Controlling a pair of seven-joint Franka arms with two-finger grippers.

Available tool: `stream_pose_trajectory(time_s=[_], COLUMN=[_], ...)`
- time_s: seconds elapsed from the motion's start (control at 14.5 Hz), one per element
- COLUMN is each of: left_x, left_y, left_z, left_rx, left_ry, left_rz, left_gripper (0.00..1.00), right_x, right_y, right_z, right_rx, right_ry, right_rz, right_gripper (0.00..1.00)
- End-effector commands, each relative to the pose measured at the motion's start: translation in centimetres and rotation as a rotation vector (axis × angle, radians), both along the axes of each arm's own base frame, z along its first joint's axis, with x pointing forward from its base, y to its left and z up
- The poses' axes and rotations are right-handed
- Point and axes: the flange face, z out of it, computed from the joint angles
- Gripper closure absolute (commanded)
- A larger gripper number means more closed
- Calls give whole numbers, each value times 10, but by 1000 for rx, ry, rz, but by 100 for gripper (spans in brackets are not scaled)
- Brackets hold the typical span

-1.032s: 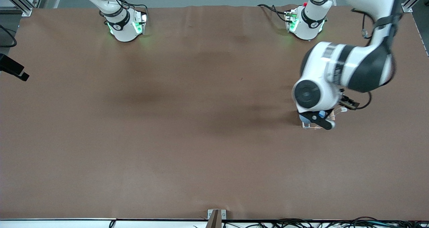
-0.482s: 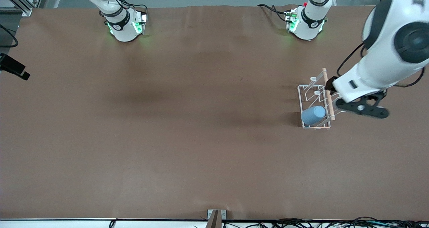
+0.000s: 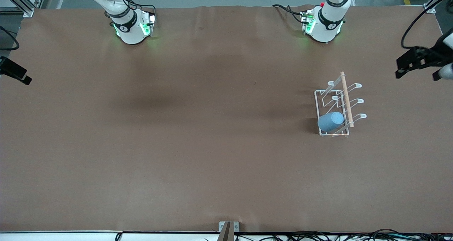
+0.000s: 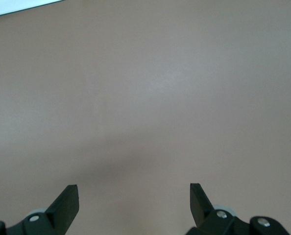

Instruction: Hang cup on cup holder

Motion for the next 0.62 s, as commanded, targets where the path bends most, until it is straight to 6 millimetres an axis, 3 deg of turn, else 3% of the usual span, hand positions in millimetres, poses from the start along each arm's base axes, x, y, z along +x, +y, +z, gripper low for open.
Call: stream_pose_trajectory(time_s=[0.0,0.28,0.55], left_x=[-21,-8,-12], left_y=[3,0,-3], left_z=[9,9,8], left_rx=[-16,-9,-33], left_ry=[-23,-28,-31], left_rz=[4,17,49], left_gripper=[0,0,1], right_x=[-1,-1,-1], right_y=[1,1,1], right_z=[1,1,1], right_rx=[-9,-3,-3], right_ry=[1,-1,-1], right_rz=[-16,-17,-15], right_gripper=[0,0,0])
